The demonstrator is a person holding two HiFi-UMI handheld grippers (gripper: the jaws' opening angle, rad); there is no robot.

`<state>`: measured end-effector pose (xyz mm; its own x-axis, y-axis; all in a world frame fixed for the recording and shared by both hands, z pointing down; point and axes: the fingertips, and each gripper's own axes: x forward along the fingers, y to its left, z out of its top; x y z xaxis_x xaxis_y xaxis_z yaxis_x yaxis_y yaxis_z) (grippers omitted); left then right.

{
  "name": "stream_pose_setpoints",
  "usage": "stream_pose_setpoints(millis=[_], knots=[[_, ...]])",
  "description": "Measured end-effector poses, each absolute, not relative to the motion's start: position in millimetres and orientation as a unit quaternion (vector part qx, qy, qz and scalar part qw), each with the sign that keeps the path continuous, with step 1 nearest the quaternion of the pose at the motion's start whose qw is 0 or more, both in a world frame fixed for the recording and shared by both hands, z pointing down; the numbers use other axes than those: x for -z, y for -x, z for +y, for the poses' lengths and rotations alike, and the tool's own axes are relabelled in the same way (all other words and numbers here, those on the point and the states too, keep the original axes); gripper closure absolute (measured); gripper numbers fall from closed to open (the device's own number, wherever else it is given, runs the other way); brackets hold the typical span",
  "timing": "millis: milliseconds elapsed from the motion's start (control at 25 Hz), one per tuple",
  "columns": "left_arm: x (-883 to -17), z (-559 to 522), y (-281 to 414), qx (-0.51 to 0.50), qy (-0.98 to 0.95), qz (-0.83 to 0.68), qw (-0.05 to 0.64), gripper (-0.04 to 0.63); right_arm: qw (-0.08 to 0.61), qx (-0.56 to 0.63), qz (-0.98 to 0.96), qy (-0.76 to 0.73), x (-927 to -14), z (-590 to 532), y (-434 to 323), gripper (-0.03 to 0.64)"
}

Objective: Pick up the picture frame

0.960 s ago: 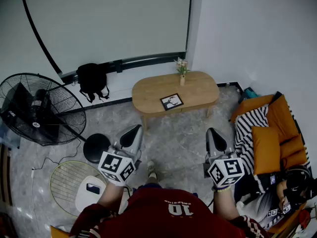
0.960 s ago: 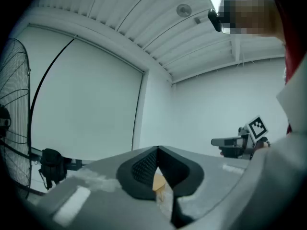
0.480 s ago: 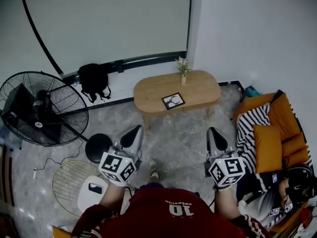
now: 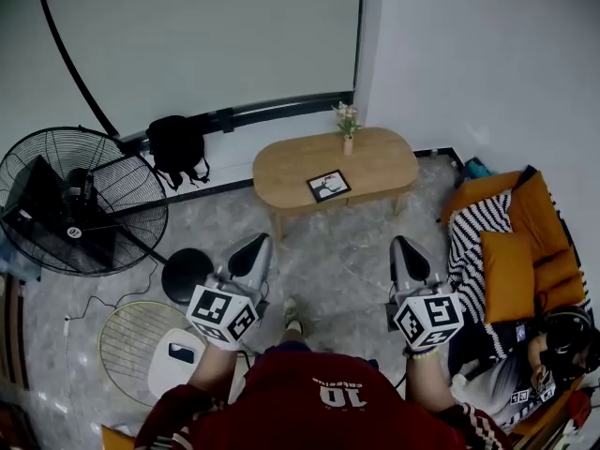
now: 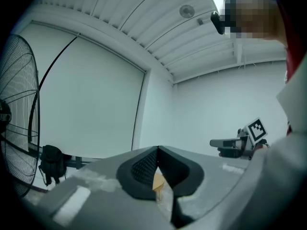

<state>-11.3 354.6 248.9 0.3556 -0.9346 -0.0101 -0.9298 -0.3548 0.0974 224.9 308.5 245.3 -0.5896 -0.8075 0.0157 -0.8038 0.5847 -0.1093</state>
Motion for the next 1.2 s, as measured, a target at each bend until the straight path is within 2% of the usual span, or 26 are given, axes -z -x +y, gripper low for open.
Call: stream_pose_setpoints(millis=[640, 1200], knots=[[-264.5, 340.2, 22.9, 0.026, -0.82, -0.569, 0.058, 0.592, -0.002, 0.072, 0.896, 0.437, -263.7, 293.4, -210.7, 0.621], [-266.8, 269.3, 55.8, 0.016, -0.817, -0.573, 0.067, 0.592, -0.022, 0.075, 0.905, 0.419, -271.4, 221.2, -168.2, 0.618]])
